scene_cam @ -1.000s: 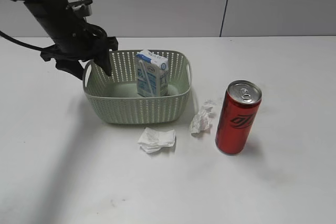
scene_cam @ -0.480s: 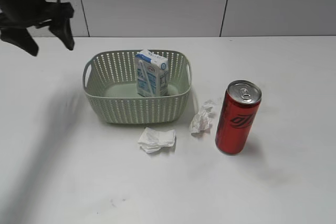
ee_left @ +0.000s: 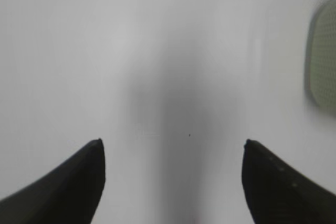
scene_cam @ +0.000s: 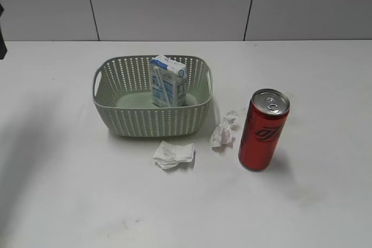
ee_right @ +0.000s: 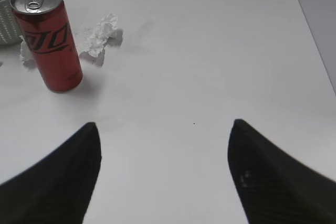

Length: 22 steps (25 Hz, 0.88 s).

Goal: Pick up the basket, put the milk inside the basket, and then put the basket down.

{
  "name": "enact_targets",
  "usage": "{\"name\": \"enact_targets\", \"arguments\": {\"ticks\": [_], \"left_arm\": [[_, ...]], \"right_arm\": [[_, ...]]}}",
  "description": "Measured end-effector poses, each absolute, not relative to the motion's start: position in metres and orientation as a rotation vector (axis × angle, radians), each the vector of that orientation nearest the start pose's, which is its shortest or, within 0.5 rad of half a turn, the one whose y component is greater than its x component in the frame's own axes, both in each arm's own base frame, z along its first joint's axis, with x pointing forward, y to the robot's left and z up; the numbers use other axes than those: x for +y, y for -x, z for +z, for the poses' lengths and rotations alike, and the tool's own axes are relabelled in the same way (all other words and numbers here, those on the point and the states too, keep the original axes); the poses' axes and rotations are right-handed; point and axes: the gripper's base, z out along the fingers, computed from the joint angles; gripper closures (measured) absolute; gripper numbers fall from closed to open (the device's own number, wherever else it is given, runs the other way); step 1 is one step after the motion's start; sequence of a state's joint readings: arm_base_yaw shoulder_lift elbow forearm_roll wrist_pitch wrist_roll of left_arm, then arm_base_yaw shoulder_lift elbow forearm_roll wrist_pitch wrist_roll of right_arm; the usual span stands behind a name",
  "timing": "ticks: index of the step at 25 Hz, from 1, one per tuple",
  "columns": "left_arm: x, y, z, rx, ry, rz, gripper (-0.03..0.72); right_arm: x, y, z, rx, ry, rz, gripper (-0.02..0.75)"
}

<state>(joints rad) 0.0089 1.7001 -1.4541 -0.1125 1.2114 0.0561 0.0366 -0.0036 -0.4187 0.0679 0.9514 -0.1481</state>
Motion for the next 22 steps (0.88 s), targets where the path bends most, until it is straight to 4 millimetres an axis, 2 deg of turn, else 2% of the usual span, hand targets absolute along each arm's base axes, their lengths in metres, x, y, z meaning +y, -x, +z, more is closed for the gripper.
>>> {"name": "enact_targets", "arguments": {"ticks": [6, 12, 18, 22], "left_arm": [[-0.008, -0.278, 0.304, 2.927, -0.048, -0.146, 0.091], [-0.008, -0.211, 0.314, 2.843, -0.067, -0.137, 0.097], [-0.009, -0.153, 0.304, 2.711, -0.102, -0.125, 0.099], [-0.009, -0.123, 0.293, 2.643, -0.103, -0.124, 0.099]], "right_arm": [[0.005, -0.008, 0.263, 2.003, 0.180, 0.010, 0.148], [0.005, -0.008, 0.263, 2.003, 0.180, 0.010, 0.148], [0.005, -0.008, 0.263, 2.002, 0.181, 0.009, 0.148], [0.005, -0.008, 0.263, 2.002, 0.181, 0.009, 0.148]]}}
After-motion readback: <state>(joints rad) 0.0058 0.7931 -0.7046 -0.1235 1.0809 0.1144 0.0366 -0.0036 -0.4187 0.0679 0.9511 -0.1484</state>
